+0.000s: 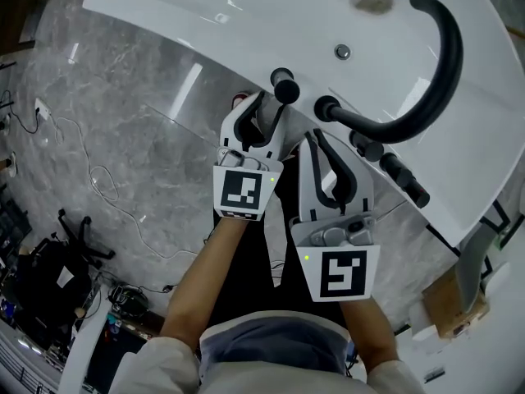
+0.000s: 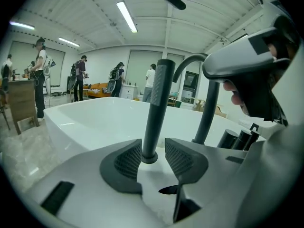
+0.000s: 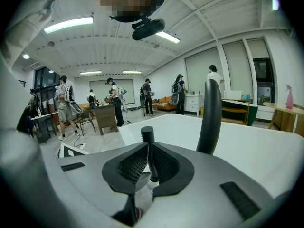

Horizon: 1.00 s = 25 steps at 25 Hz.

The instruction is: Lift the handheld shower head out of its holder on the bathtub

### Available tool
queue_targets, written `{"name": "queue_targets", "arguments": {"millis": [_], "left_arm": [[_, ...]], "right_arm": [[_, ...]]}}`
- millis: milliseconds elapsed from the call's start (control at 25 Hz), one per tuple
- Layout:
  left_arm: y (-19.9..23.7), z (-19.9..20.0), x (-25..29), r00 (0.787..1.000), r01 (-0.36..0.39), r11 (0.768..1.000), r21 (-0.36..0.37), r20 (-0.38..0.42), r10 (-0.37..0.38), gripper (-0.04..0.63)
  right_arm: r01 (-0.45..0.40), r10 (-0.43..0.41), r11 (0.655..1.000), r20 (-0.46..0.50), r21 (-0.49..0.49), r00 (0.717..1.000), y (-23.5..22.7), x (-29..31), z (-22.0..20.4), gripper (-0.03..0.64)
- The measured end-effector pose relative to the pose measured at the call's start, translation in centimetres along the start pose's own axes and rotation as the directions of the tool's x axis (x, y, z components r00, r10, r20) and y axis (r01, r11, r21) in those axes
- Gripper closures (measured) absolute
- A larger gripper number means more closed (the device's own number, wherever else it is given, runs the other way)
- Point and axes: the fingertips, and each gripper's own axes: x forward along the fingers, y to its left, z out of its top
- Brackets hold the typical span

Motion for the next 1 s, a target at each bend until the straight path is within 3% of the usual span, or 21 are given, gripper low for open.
{"name": "queue_targets", "arguments": {"millis": [480,1000], "left_arm": [[0.1,-0.5,3.5,1.0,-0.011,1.0,0.004,0.019,0.011,0.457],[1.0,-1.4,4.6,0.999,-0.053,0.997,-0.063,0.007,0.053,0.457]], "right_arm": [[0.005,-0.005,1.0,-0.015,0.008,1.0,-0.6,0.8,-1.5,0.594],[0.0,0.0,1.0,-0.052,-0.005,0.999,-1.3,1.0,-2.2,0.594]]}}
